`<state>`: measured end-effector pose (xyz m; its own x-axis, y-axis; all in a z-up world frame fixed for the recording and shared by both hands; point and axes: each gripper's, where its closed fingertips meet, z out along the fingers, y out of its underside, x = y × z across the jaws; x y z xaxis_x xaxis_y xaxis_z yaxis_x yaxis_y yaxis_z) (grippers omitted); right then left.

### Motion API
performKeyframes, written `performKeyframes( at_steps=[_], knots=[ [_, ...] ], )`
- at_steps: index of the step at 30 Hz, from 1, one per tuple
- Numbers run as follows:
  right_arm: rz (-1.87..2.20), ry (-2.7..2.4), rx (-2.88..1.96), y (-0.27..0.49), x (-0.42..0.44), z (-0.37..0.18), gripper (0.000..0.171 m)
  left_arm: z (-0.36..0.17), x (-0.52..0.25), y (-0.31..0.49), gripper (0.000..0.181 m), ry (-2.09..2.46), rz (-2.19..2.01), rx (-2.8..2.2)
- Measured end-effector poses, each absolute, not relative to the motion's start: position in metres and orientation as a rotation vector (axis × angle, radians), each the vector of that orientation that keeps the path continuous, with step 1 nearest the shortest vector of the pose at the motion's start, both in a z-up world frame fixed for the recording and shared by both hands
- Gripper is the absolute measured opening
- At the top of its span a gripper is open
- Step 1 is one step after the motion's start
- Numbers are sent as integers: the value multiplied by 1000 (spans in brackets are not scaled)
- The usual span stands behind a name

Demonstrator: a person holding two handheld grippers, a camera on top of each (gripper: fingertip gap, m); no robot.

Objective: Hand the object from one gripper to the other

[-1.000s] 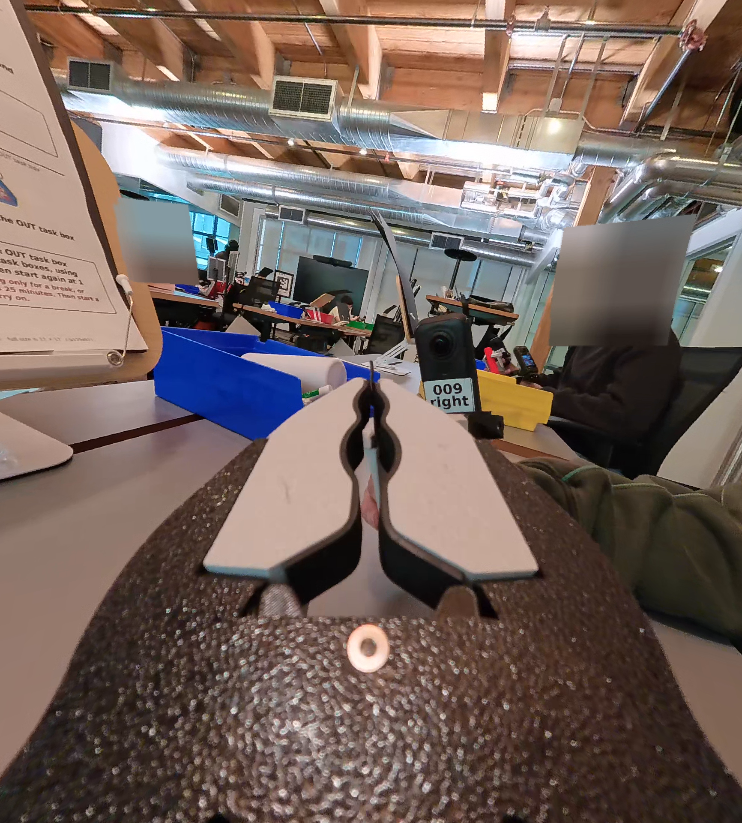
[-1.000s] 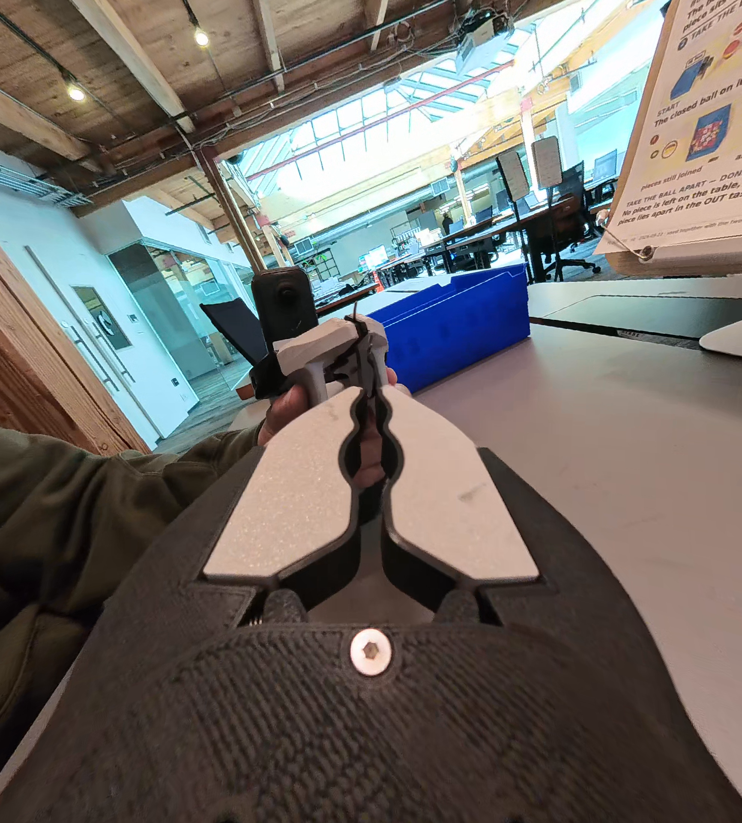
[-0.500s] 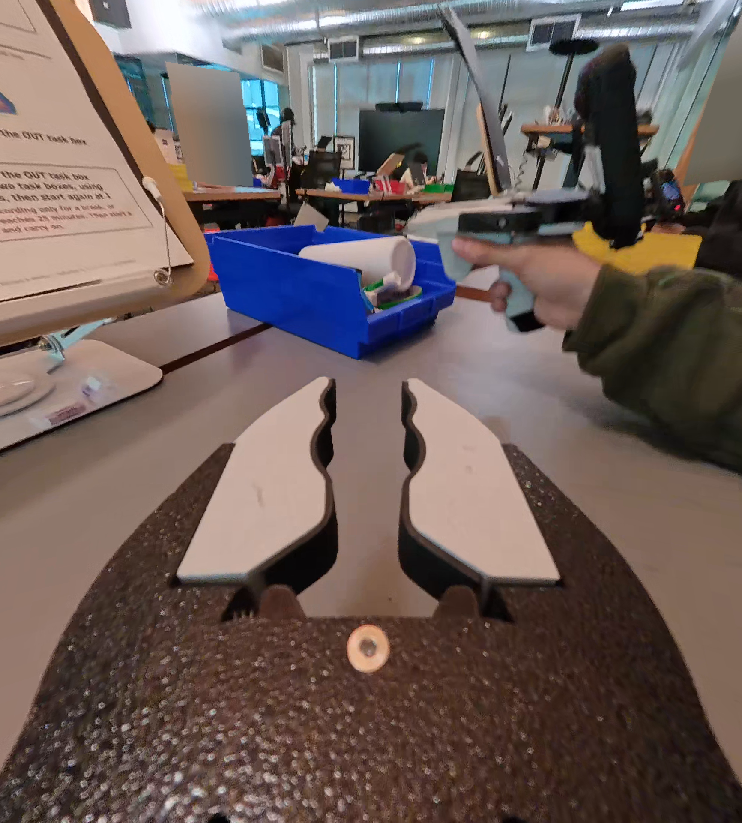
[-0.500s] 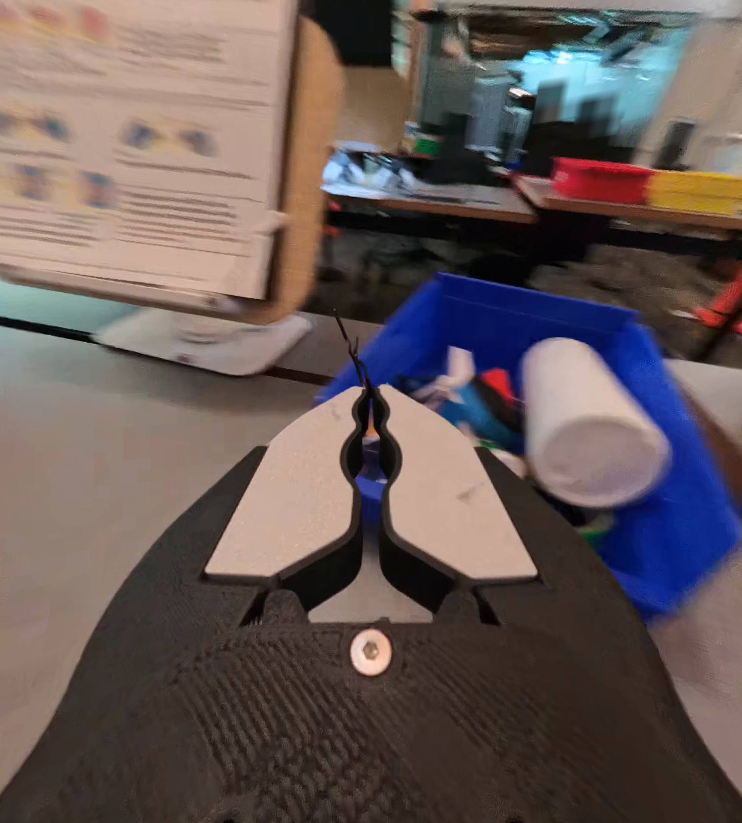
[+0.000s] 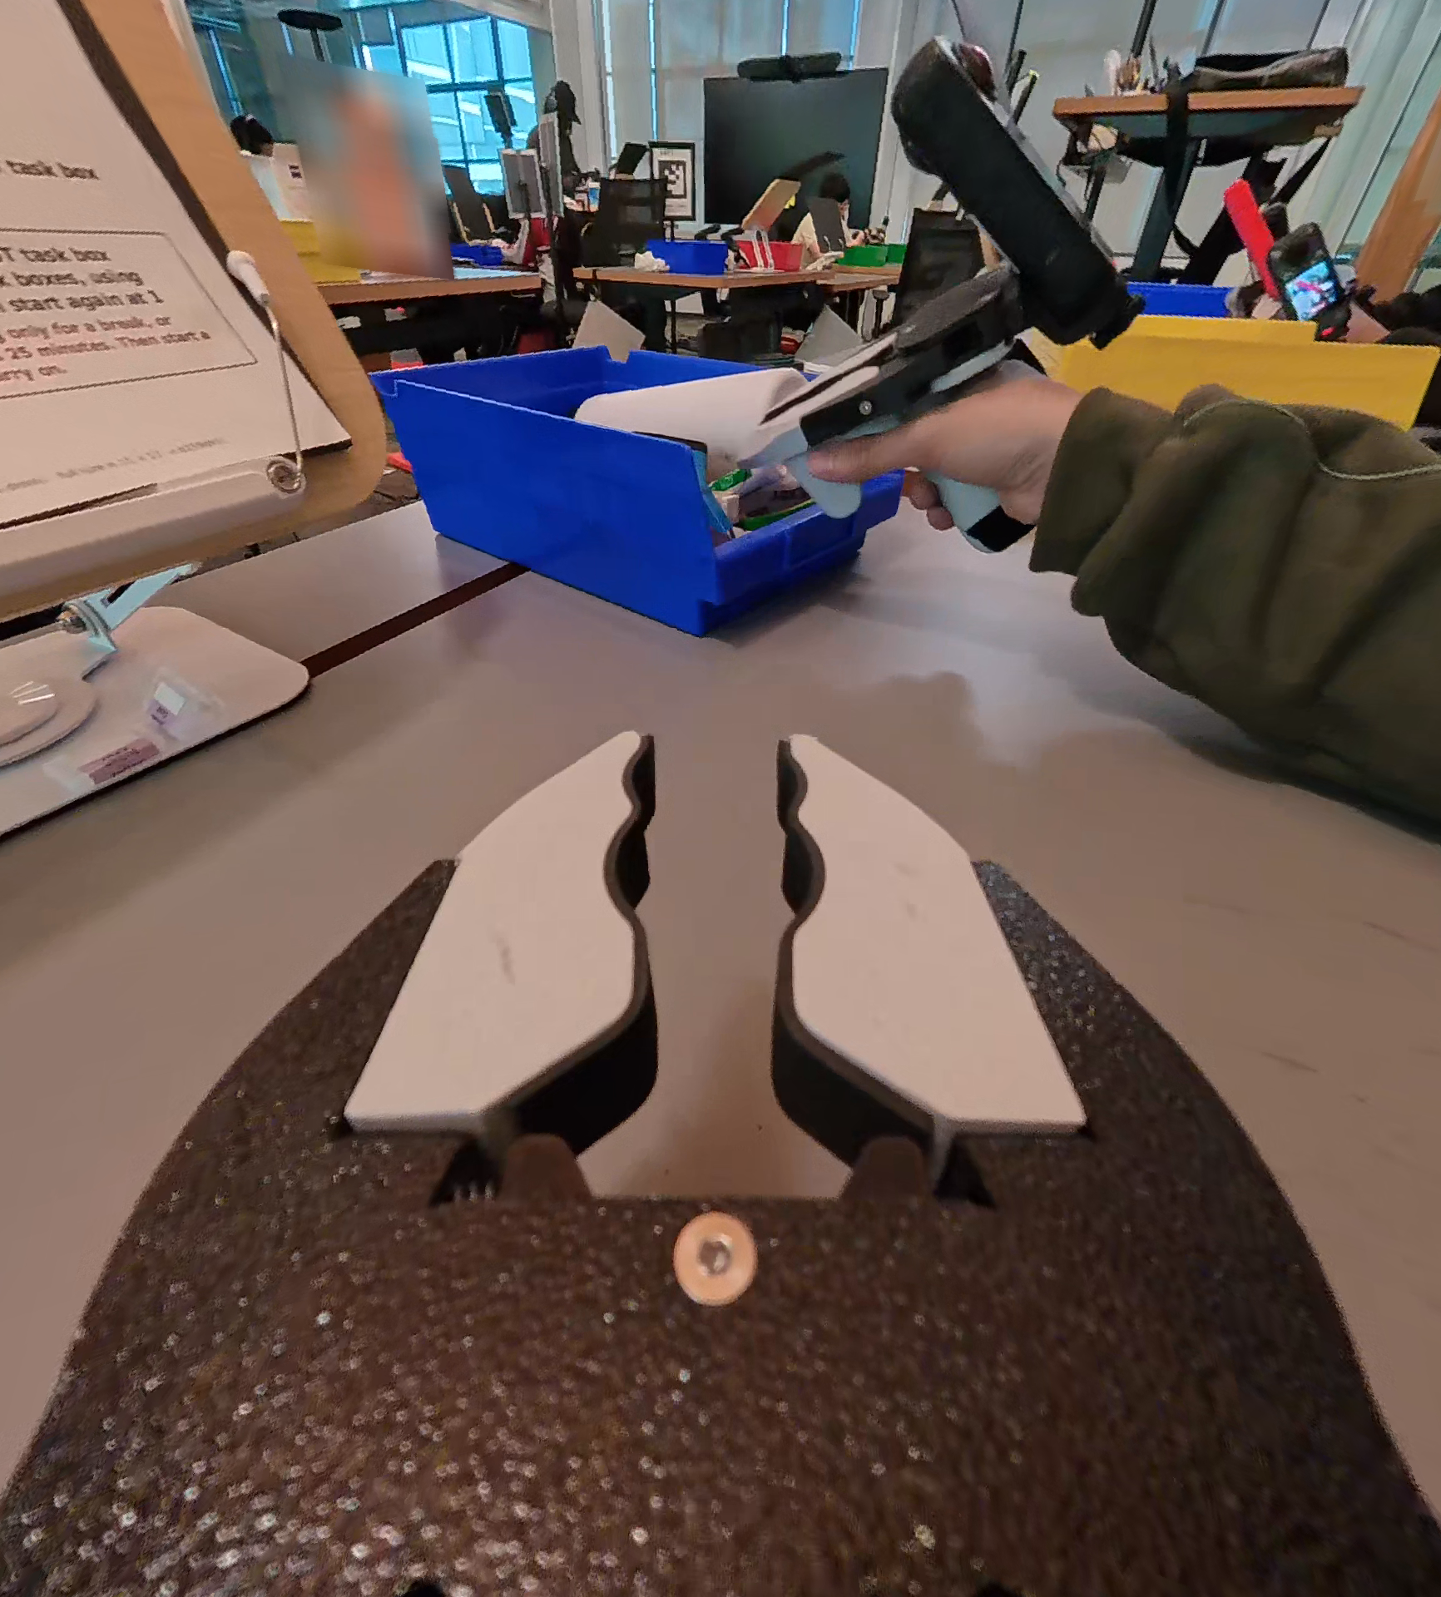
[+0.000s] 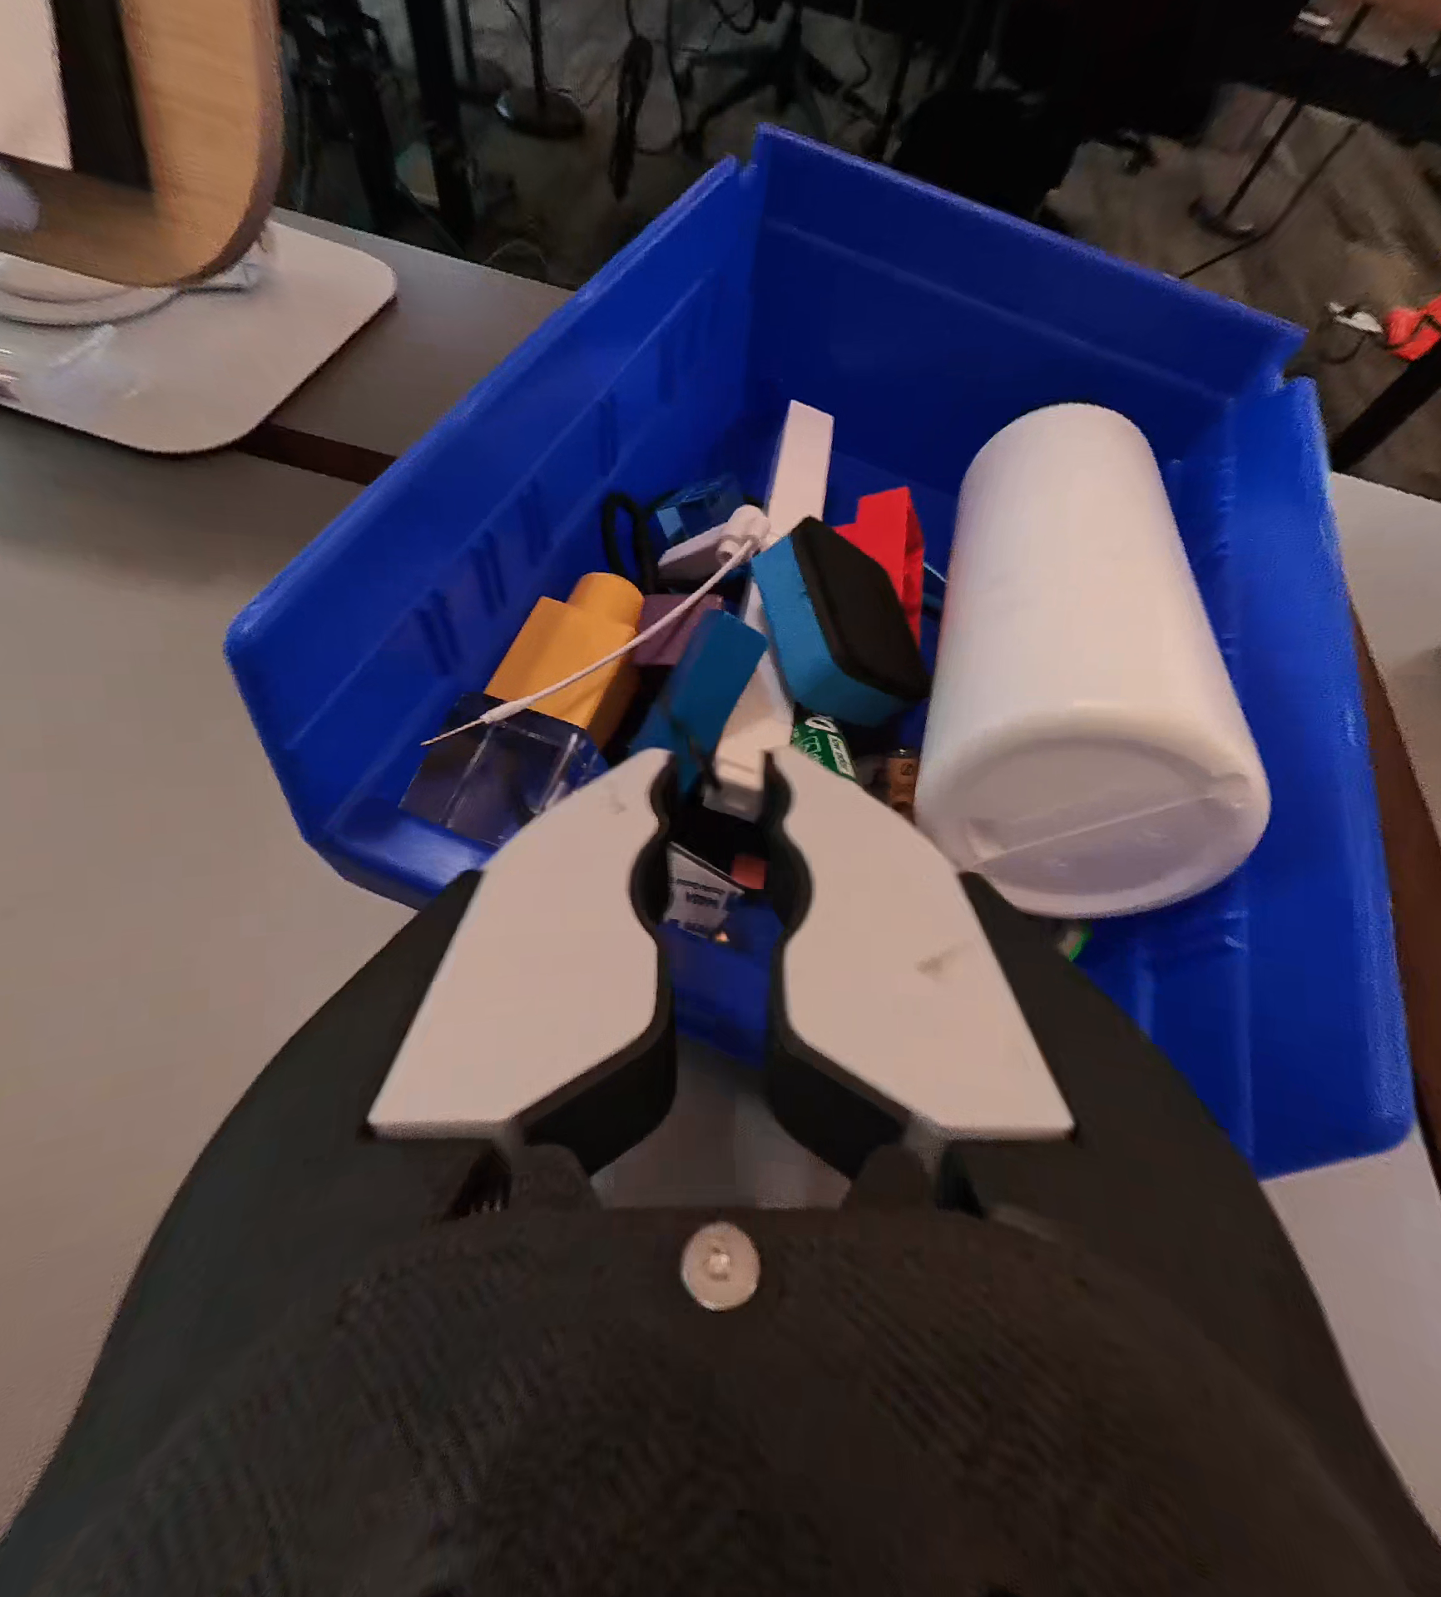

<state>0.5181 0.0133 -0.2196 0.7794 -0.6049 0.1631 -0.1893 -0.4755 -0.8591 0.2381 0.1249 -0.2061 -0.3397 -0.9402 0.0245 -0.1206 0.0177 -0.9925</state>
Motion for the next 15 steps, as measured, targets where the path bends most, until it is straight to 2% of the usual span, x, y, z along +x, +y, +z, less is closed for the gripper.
performKeyframes(
  at_steps=[3, 7, 11, 15],
  knots=[
    [-612, 619, -2048, 12, 520, -221, 46, -207, 238, 130, 27, 1548, -1389, -1150],
    [-643, 565, -1977, 22, 510, -201, 66, -199, 235, 152, 27, 1510, -1294, -1221],
    [-655, 432, -1884, 39, 476, -179, 79, -174, 205, 191, 27, 1443, -1167, -1325],
    [-581, 349, -1800, 49, 426, -178, 89, -141, 143, 252, 28, 1373, -1002, -1448]
  ],
)
